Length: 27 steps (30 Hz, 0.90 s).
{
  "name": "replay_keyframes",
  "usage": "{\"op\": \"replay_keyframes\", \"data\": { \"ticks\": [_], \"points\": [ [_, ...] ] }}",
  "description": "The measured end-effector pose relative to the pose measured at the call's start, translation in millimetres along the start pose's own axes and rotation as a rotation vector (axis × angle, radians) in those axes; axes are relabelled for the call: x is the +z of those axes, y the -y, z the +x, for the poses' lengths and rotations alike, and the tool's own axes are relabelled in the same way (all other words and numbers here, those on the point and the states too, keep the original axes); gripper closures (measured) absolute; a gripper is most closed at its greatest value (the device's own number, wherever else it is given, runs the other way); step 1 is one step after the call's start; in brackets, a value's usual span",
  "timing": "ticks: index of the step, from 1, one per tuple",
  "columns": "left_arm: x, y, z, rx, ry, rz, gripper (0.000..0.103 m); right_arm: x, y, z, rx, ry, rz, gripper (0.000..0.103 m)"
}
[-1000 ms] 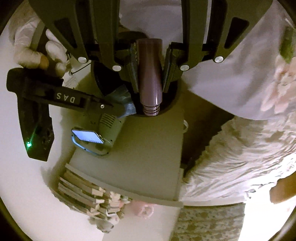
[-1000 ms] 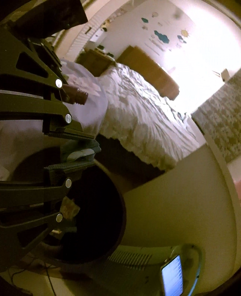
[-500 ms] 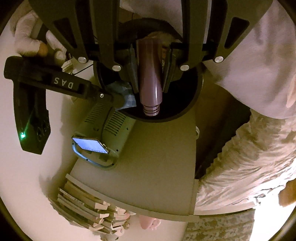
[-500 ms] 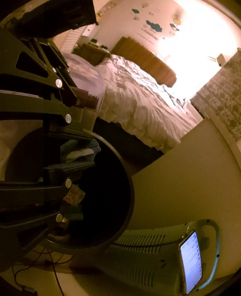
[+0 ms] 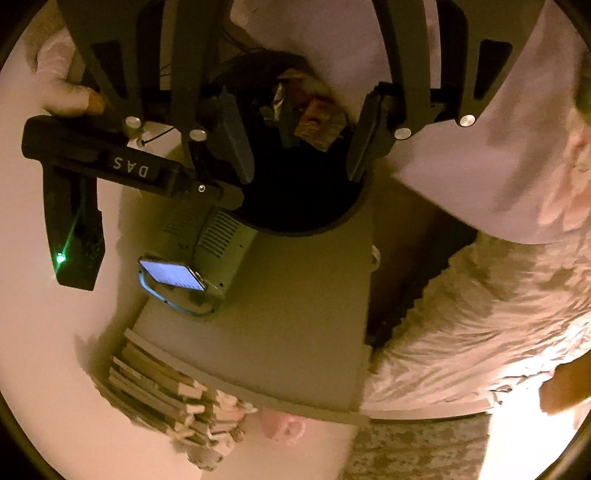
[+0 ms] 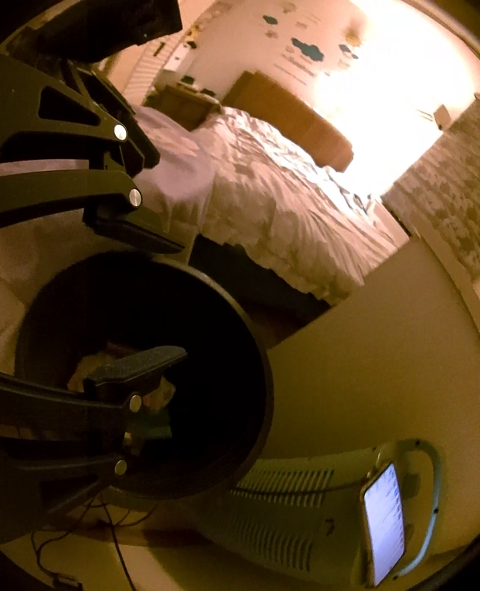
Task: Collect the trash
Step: 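Carry both items over the bin and open both tools to drop them, then grasp the white cup with the left tool while the right tool grasps the green gum pack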
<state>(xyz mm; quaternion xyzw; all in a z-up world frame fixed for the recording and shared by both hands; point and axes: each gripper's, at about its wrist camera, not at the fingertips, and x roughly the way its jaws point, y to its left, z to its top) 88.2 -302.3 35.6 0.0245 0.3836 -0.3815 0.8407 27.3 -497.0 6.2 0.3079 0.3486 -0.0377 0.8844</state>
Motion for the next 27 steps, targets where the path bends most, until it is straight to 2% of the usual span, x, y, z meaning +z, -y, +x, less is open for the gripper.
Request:
{"op": "replay_keyframes", "data": {
  "ticks": [5,9,16,19,21,22,23,27],
  "points": [
    [-10.1,-38.6,-37.0,0.066,0.046,-0.068,0.050,-7.3,-45.7,12.7,0.041,-0.036,-0.083,0.050],
    [-23.0,-79.9,-70.3,0.137,0.080,-0.151,0.050,-19.6,-97.2,28.7,0.090,-0.084,-0.176,0.050],
    [-60.5,-170.7,-138.5,0.324,0.135,-0.304,0.050,-51.6,-198.0,58.3,0.174,-0.181,-0.371,0.049],
    [-76.2,-209.3,-162.5,0.418,0.143,-0.362,0.049,-71.7,-244.0,72.7,0.215,-0.226,-0.458,0.024],
    [-83.5,-231.3,-173.0,0.464,0.140,-0.390,0.047,-82.2,-269.1,82.5,0.228,-0.255,-0.517,0.022],
    [-88.2,-245.3,-178.6,0.497,0.136,-0.407,0.040,-89.3,-284.4,90.5,0.220,-0.271,-0.560,0.021],
    [-91.4,-254.9,-182.7,0.521,0.138,-0.416,0.037,-93.3,-294.1,96.0,0.212,-0.279,-0.583,0.019],
    [-100.5,-293.5,-186.1,0.579,0.112,-0.444,0.037,-111.0,-321.0,123.0,0.208,-0.334,-0.645,0.018]
  ]
}}
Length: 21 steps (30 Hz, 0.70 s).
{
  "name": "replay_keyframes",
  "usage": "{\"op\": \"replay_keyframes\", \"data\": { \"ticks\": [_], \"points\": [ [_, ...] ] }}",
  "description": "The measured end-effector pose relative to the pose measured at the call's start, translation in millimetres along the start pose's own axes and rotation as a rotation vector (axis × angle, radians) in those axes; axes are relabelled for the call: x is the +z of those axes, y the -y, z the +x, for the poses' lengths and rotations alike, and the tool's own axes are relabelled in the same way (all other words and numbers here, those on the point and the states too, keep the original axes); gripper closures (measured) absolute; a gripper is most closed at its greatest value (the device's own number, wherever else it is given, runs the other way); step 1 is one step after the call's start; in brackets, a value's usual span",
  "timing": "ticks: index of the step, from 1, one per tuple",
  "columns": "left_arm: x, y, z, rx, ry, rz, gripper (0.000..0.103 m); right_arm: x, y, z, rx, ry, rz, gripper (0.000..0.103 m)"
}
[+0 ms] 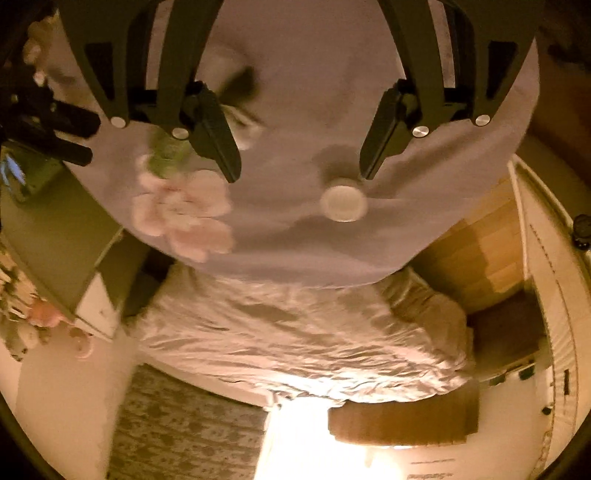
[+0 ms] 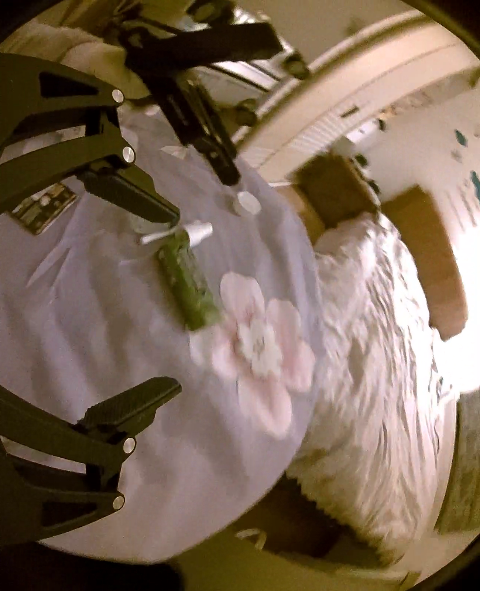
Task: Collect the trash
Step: 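Grasp the white cup with the left tool while the right tool grasps the green gum pack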
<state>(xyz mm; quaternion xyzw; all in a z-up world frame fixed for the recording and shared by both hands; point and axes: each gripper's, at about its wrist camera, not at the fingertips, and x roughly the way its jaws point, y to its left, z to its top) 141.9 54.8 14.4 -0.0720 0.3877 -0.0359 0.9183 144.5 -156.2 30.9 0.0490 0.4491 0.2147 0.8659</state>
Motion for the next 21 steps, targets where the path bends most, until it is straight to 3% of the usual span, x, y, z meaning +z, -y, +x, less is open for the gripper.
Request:
{"op": "replay_keyframes", "data": {
  "ticks": [7,11,19,21],
  "points": [
    [3.5,-23.5,26.9,0.027,-0.040,0.006,0.037,4.5,-7.5,51.3,0.034,-0.119,0.064,0.020],
    [5.2,-26.5,38.5,0.034,-0.061,0.014,0.038,12.0,-9.7,69.1,0.014,-0.141,0.098,0.040],
    [11.7,-32.1,59.2,0.051,-0.090,0.015,0.059,32.2,-11.2,86.4,-0.042,-0.131,0.093,0.064],
    [12.8,-31.6,58.6,0.058,-0.089,0.017,0.067,33.5,-14.7,89.4,-0.055,-0.126,0.067,0.064]
  ]
}}
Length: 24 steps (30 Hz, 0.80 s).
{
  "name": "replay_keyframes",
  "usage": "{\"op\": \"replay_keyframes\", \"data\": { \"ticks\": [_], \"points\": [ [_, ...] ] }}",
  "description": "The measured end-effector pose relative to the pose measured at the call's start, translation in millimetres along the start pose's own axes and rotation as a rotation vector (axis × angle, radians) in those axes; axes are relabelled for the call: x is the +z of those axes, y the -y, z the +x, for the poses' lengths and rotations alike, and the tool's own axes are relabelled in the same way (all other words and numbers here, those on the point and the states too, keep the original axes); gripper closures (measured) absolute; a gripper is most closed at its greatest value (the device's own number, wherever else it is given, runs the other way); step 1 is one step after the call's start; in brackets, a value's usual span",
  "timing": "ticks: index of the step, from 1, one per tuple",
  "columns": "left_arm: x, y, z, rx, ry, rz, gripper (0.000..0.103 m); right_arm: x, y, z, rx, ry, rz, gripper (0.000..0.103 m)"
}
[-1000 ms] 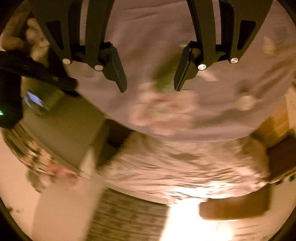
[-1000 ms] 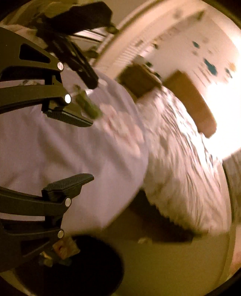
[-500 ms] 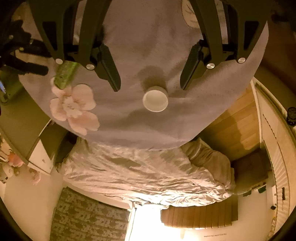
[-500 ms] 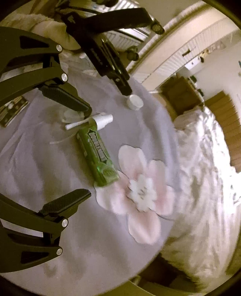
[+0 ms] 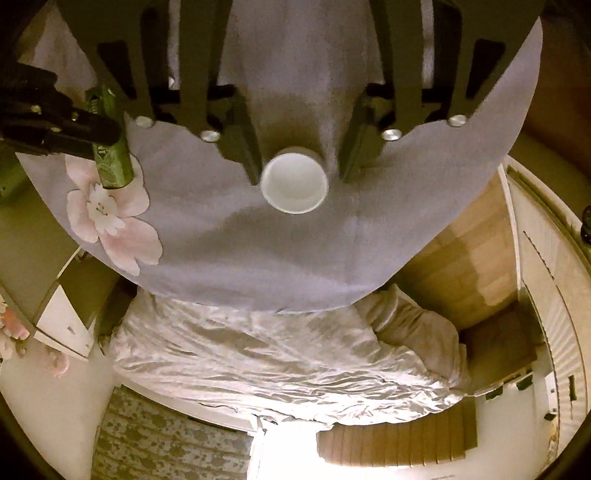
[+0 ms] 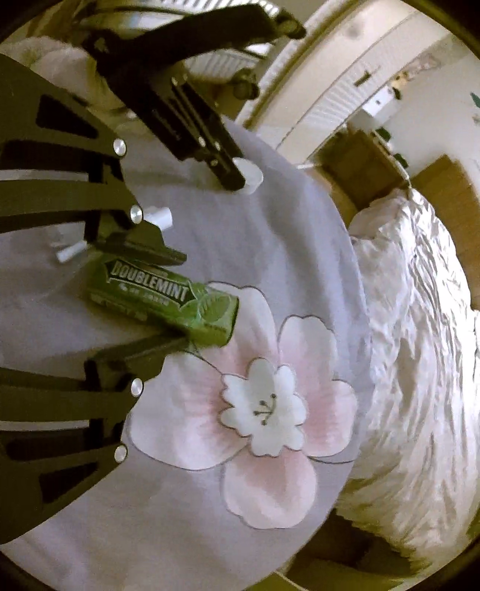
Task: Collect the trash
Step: 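Grasp the white cup with the left tool while the right tool grasps the green gum pack, then carry the white cup and green gum pack over the bin and open both tools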
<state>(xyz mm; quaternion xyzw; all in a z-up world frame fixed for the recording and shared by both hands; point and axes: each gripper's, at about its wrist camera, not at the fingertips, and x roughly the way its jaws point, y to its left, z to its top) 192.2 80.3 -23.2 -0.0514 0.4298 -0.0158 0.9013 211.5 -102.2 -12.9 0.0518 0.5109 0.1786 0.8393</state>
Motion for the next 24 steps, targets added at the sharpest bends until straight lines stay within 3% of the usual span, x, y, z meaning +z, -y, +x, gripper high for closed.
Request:
{"op": "replay_keyframes", "data": {
  "ticks": [4,12,24],
  "points": [
    [0.0,-0.3,-2.0,-0.003,0.002,-0.004,0.068,-2.5,-3.3,0.7,-0.019,0.022,-0.031,0.065],
    [-11.7,12.7,-26.4,-0.052,0.038,0.014,0.068,-20.8,15.7,-26.2,0.040,0.110,0.019,0.068],
    [-29.2,122.4,-115.3,-0.209,0.161,0.159,0.068,-62.6,75.4,-134.5,0.073,0.316,0.127,0.069]
  ]
}}
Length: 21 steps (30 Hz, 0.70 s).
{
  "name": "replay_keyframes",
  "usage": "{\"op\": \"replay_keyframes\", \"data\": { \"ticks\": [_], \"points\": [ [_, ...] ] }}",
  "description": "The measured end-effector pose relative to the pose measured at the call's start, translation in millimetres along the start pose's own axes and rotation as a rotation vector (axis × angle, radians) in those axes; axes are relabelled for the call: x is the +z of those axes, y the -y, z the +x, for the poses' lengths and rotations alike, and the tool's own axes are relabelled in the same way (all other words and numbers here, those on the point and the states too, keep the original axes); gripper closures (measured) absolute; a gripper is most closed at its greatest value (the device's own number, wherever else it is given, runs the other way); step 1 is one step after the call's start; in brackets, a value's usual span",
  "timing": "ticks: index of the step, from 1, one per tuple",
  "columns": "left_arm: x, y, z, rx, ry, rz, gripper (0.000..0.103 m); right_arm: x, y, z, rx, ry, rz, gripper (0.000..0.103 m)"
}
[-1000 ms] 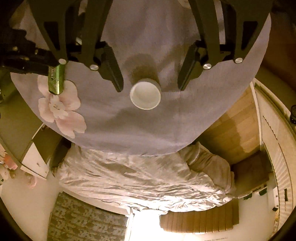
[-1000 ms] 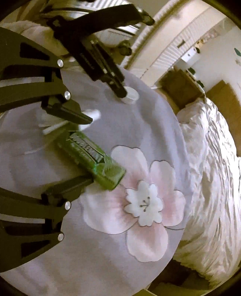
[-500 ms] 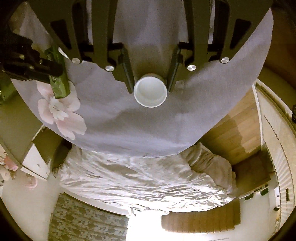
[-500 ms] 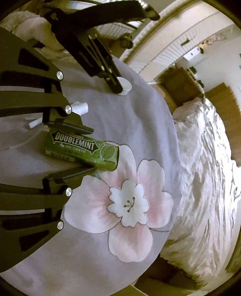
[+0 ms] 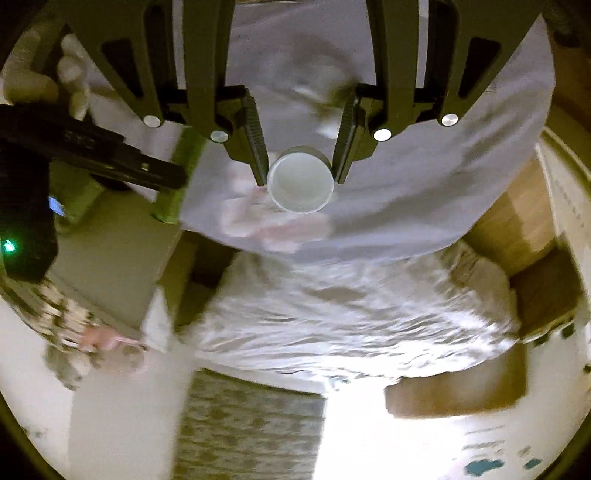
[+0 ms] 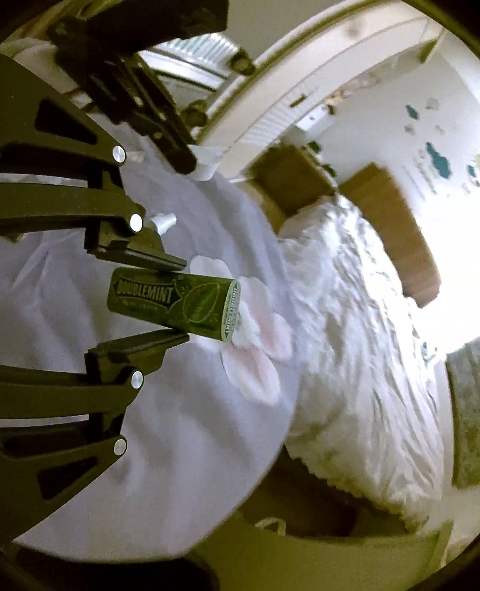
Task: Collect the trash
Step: 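Carry the white cup and green gum pack over the bin and open both tools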
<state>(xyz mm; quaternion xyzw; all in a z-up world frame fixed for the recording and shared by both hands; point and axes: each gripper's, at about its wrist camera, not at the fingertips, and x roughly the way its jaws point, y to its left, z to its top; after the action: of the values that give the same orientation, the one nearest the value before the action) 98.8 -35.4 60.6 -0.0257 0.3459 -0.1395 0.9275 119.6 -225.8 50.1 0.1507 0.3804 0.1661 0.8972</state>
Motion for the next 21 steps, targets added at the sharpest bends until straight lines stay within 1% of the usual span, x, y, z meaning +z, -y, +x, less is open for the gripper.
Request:
{"op": "replay_keyframes", "data": {
  "ticks": [3,7,10,16,21],
  "points": [
    [2.1,45.3,-7.4,-0.051,0.017,0.062,0.068,-3.4,20.0,-32.7,-0.015,0.052,0.026,0.069],
    [2.5,92.4,-7.7,-0.114,0.024,0.116,0.068,-10.1,50.9,-70.9,-0.046,0.109,0.082,0.069],
    [1.0,126.7,-3.4,-0.155,0.020,0.158,0.068,-18.1,77.9,-96.8,-0.084,0.145,0.123,0.069],
    [-7.1,179.6,8.8,-0.225,-0.006,0.218,0.068,-34.2,138.4,-135.9,-0.154,0.198,0.229,0.069],
    [-14.3,213.5,17.5,-0.271,-0.027,0.260,0.068,-50.5,179.2,-154.8,-0.205,0.217,0.305,0.069]
  ]
}}
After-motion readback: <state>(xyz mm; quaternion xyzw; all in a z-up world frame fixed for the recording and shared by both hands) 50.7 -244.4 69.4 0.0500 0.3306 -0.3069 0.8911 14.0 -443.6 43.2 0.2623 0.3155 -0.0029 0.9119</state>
